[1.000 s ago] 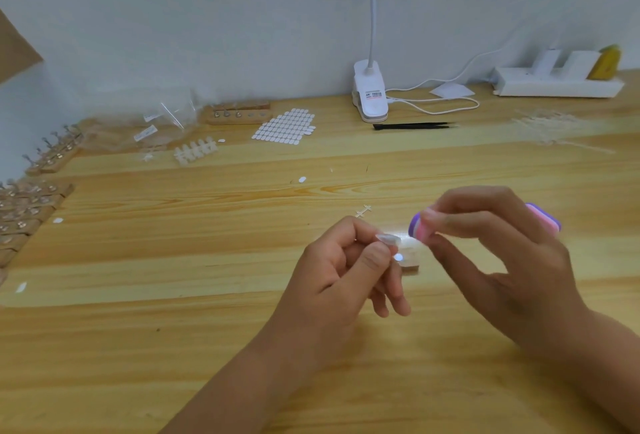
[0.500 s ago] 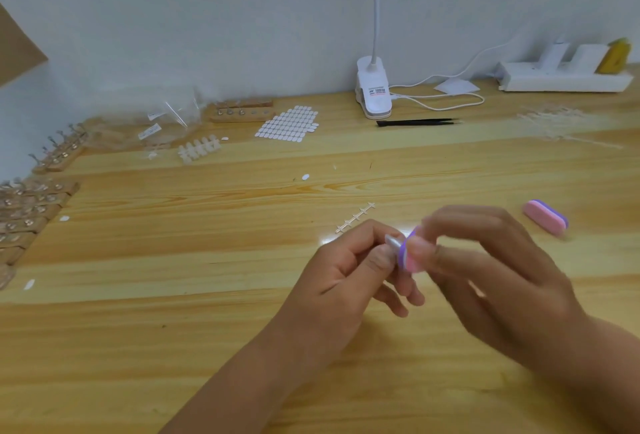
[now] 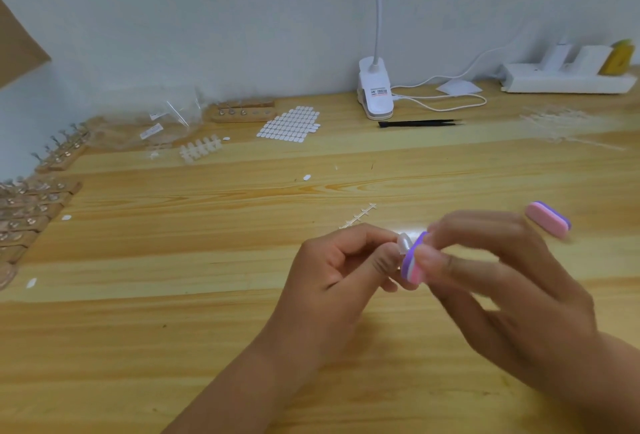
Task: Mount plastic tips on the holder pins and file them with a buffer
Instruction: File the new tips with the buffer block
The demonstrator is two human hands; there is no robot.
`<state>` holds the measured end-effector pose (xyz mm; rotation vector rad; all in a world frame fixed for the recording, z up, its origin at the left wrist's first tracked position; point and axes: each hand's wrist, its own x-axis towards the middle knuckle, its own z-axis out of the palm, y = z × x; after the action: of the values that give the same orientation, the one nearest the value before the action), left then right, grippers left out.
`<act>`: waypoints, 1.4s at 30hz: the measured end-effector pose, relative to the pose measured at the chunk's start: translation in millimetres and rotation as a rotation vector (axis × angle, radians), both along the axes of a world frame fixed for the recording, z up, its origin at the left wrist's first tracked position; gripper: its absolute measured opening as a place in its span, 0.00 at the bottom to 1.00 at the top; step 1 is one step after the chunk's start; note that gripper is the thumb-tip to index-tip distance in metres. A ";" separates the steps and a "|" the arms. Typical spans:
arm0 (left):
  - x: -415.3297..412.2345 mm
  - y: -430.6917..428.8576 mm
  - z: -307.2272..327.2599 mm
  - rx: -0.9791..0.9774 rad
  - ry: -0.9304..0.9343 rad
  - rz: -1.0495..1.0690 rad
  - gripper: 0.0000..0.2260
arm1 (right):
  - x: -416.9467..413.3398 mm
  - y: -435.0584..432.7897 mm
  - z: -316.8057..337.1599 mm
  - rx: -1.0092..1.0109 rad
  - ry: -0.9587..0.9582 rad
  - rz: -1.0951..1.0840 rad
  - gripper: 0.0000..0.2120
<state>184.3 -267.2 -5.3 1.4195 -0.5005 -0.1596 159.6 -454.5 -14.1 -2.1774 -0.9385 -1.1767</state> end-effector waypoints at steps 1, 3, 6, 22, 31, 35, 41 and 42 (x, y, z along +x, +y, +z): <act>-0.6 0.1 -0.2 0.010 -0.020 0.013 0.05 | -0.9 0.3 -1.8 -0.026 -0.006 0.011 0.14; -1.0 0.8 -0.5 0.034 -0.050 0.039 0.07 | 3.2 -5.9 -1.9 -0.060 0.009 -0.011 0.16; -0.9 0.7 -0.7 0.061 -0.053 0.054 0.07 | 8.9 -10.8 -0.4 -0.001 0.055 -0.045 0.14; -1.2 -1.5 1.4 0.012 0.040 0.005 0.09 | 4.5 -0.9 -5.2 -0.022 0.085 -0.024 0.11; 0.1 1.1 5.5 -0.046 0.196 -0.027 0.09 | 18.7 -17.7 -4.5 -0.057 0.253 -0.371 0.07; 0.4 1.4 5.3 -0.048 0.225 -0.031 0.07 | 20.5 -18.5 -11.5 -0.049 0.492 -0.436 0.13; -0.1 2.7 4.5 -0.021 0.239 -0.028 0.03 | 0.8 7.5 1.5 0.089 0.383 -0.003 0.12; -0.8 2.6 4.3 -0.012 0.236 -0.038 0.02 | -0.3 10.4 1.7 0.074 0.366 0.012 0.11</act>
<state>183.5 -264.7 -1.0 1.3588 -0.3332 -0.3496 159.4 -444.0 -12.4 -2.2208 -0.7356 -0.7557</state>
